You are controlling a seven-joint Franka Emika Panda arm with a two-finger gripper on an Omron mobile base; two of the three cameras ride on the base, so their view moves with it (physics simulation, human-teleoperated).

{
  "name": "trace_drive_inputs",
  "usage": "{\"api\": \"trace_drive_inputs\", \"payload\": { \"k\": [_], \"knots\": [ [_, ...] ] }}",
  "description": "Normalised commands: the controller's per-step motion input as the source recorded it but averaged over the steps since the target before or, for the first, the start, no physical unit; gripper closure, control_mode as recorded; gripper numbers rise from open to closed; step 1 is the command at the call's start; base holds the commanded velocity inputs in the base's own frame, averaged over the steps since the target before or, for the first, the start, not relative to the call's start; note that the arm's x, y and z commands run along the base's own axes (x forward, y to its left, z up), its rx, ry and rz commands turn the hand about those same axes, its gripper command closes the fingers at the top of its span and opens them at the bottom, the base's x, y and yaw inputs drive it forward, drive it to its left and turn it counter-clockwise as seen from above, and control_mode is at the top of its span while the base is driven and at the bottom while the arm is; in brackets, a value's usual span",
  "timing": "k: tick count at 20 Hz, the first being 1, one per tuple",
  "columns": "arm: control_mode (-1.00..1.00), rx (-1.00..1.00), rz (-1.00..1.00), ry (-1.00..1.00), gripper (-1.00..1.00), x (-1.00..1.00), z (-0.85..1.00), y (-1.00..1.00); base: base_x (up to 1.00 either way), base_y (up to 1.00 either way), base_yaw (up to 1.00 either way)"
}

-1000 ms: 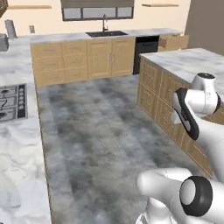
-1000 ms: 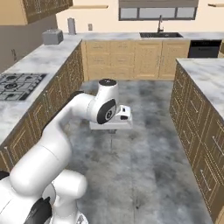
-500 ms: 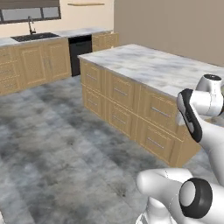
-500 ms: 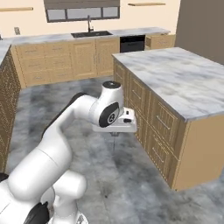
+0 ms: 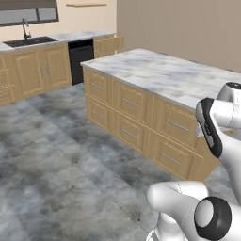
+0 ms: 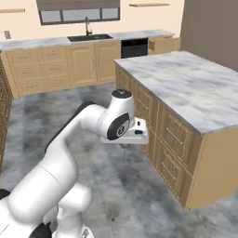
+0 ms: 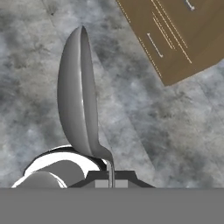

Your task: Organize the utensils by type. Pick up the wooden spoons from the counter and place them in the open cabinet. Then pick up the metallic utensils from the counter and place them in the open drawer.

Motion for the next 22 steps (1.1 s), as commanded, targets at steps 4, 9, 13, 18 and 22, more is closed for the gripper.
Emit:
{"api": "trace_drive_inputs", "payload": {
  "k": [4, 9, 13, 18, 22],
  "knots": [
    [1.0, 0.0, 0.0, 0.0, 1.0, 0.0, 0.0, 0.0, 0.99, 0.35, -0.12],
    [1.0, 0.0, 0.0, 0.0, 1.0, 0.0, 0.0, 0.0, 1.0, 0.32, -0.1],
    [1.0, 0.0, 0.0, 0.0, 1.0, 0.0, 0.0, 0.0, 1.0, 0.29, -0.03],
    [1.0, 0.0, 0.0, 0.0, 1.0, 0.0, 0.0, 0.0, 1.0, 0.13, 0.0],
    [1.0, 0.0, 0.0, 0.0, 1.0, 0.0, 0.0, 0.0, 1.0, 0.0, 0.0]
  ]
}}
